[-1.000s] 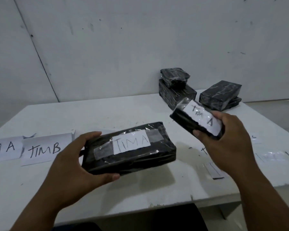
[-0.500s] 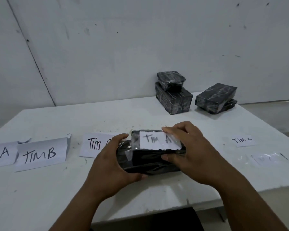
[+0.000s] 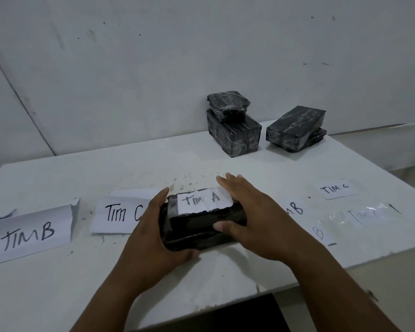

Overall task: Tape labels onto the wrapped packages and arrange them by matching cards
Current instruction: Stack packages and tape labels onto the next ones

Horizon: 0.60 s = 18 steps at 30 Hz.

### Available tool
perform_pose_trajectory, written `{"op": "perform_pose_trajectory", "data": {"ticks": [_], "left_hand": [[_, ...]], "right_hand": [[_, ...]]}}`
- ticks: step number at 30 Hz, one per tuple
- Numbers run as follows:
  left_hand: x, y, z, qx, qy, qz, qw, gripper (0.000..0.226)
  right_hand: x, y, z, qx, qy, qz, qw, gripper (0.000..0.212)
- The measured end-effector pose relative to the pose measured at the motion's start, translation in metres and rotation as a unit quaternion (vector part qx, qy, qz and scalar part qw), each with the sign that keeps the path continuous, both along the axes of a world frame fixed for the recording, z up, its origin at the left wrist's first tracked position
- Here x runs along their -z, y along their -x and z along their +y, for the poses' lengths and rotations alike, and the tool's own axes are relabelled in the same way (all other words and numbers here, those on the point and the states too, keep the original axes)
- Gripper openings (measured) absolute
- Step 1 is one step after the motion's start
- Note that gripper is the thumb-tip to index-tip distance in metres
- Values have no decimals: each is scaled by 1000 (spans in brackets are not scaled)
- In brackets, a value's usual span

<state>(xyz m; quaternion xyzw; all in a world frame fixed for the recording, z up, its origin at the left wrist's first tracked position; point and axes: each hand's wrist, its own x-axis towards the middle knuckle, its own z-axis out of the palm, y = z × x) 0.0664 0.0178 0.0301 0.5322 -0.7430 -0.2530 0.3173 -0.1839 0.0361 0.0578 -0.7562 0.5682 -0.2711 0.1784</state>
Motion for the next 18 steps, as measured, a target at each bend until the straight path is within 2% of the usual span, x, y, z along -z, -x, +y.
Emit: {"op": "perform_pose_trajectory", "data": {"ticks": [2, 4, 8, 10, 12, 14, 16, 18], "left_hand": [[-2, 3, 7, -14, 17, -17, 1000, 133], [-6, 10, 15, -53, 97, -23, 994, 119], [-20, 46, 39, -60, 308, 70, 947, 49], [-22, 74, 51, -5, 353, 111, 929, 19], [-17, 102, 57, 79, 317, 133, 936, 8], [-10, 127, 59, 151, 235, 112, 954, 8], [0, 148, 57, 180, 150, 59, 970, 12], [15, 168, 53, 173, 102, 21, 979, 21]], "right_hand": [[-3, 8, 4, 3, 12, -28, 1000, 85], [-6, 20, 8, 24, 43, -65, 997, 77], [-7, 54, 16, 87, 81, -64, 991, 51], [-6, 72, 20, 120, 60, -34, 990, 31], [-3, 88, 26, 149, 25, -15, 988, 22], [0, 100, 31, 168, -10, 2, 986, 23], [4, 108, 36, 181, -36, 24, 983, 27], [9, 113, 39, 187, -60, 48, 979, 28]]}}
